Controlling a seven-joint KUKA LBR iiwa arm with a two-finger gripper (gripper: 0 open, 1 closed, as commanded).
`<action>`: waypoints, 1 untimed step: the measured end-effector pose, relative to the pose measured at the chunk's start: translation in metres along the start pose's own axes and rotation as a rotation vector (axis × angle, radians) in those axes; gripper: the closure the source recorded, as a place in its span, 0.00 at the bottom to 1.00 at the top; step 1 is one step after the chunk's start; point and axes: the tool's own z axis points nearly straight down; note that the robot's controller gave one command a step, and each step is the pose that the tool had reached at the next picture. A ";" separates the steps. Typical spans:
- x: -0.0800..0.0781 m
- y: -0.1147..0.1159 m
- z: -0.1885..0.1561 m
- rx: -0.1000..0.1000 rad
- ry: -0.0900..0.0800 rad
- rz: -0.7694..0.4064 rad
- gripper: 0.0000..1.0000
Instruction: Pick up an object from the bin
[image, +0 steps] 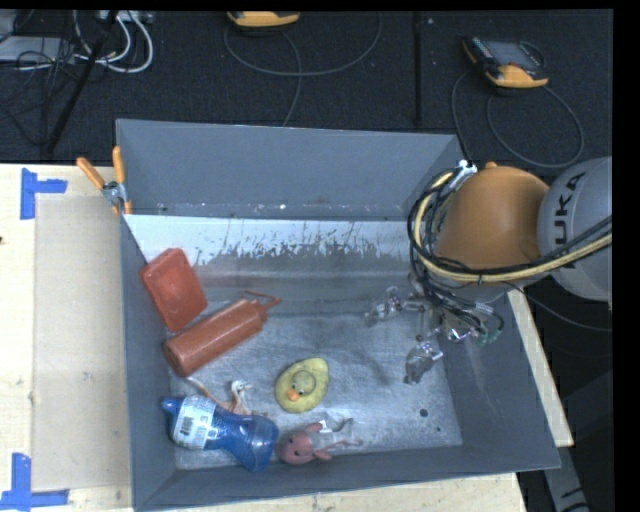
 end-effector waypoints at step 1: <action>-0.004 0.017 -0.018 -0.010 0.015 -0.045 0.00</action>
Offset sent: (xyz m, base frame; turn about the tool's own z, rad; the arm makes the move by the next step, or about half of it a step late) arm -0.0664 0.0154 -0.0079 -0.1962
